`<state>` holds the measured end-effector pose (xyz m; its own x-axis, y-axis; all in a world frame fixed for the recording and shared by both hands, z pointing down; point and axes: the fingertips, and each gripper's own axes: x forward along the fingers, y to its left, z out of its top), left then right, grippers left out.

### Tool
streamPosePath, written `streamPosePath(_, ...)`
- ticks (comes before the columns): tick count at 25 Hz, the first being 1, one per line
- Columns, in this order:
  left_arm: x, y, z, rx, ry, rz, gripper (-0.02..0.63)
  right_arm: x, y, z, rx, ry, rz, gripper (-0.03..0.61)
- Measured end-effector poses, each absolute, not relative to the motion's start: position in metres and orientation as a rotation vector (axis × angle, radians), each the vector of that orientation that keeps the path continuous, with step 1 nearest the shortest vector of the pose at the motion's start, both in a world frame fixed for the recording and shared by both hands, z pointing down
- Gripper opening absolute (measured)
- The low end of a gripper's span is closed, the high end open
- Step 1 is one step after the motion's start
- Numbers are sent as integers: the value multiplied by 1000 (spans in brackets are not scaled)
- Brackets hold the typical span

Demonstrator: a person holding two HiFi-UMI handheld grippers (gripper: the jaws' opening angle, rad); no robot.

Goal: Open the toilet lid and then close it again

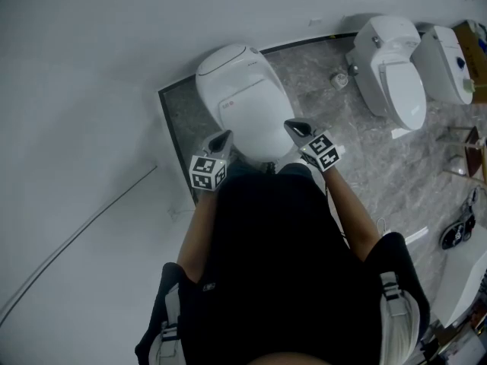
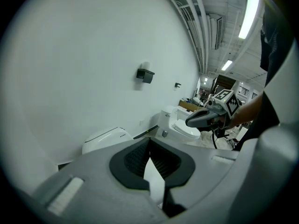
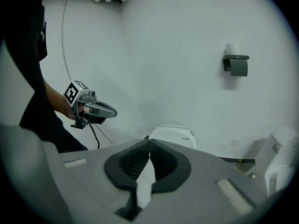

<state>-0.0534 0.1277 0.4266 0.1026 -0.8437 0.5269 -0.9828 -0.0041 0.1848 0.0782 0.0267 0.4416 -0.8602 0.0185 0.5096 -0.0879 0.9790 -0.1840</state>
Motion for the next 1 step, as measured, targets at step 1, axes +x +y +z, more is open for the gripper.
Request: streamPosePath(1, -54, 127, 427, 1883, -1777, 363, 11, 79, 25, 442, 51, -2591, 273, 3)
